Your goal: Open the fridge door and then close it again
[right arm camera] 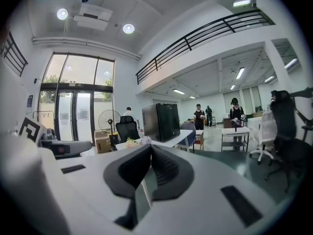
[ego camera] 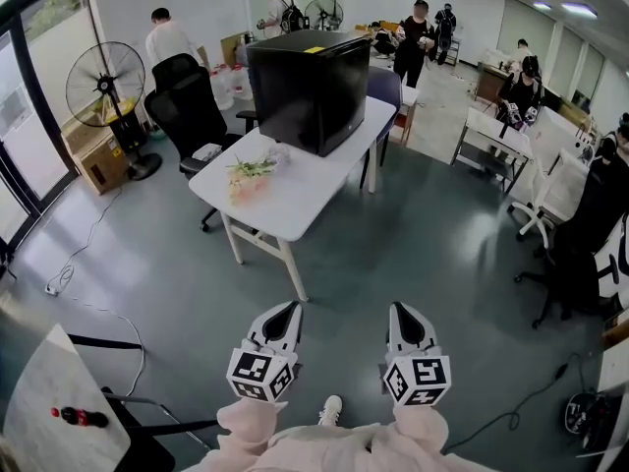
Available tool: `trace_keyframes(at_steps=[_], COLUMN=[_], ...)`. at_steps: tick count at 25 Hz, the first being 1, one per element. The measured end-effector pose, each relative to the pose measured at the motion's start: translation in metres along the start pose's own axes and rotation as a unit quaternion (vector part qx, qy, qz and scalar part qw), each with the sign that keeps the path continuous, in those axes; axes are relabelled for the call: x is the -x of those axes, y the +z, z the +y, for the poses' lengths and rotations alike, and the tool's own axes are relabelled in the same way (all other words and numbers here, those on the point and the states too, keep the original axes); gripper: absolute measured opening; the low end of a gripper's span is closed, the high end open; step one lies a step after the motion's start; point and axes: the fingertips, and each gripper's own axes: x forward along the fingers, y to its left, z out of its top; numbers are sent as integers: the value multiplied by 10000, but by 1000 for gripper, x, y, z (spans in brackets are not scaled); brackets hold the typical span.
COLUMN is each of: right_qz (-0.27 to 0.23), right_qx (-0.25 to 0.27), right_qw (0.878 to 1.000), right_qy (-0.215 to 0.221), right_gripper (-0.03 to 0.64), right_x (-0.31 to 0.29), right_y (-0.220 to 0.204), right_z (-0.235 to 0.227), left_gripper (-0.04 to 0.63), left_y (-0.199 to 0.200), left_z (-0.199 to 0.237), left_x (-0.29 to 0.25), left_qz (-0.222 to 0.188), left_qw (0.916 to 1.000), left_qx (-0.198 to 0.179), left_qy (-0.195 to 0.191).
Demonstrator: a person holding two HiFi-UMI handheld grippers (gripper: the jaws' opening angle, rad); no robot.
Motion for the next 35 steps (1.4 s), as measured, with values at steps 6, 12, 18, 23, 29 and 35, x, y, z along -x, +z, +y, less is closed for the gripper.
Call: trace_keyframes(at_steps=[6, 12, 18, 23, 29, 35], right_qz=[-36, -21, 45, 71, 128, 154], right_qx=[-5, -92, -210, -265, -249, -226], right_qw=[9999, 9998, 9997, 9996, 9996, 9996], right_qy=[102, 147, 106, 11, -54, -56], right_gripper=[12, 12, 12, 12, 12, 12], right_x=[-39, -56, -59, -67, -98, -143], right_y=[4, -1, -8, -10, -10, 3], right_z=[-29, -42, -49, -63, -82, -99], left_gripper=[11, 11, 11, 11, 10, 10], left_y=[8, 2, -5, -7, -7, 5], left_z=[8, 7, 5, 8, 18, 37], left_x=[-43, -58, -70, -87, -124, -172], left_qz=[-207, -188, -58, -15, -9, -26], left_qw=[9996, 9995, 9997, 9998, 9999, 9999], left_qx=[-31, 8, -23, -21, 28, 30], left_qy=[164, 258, 217, 218, 168, 142])
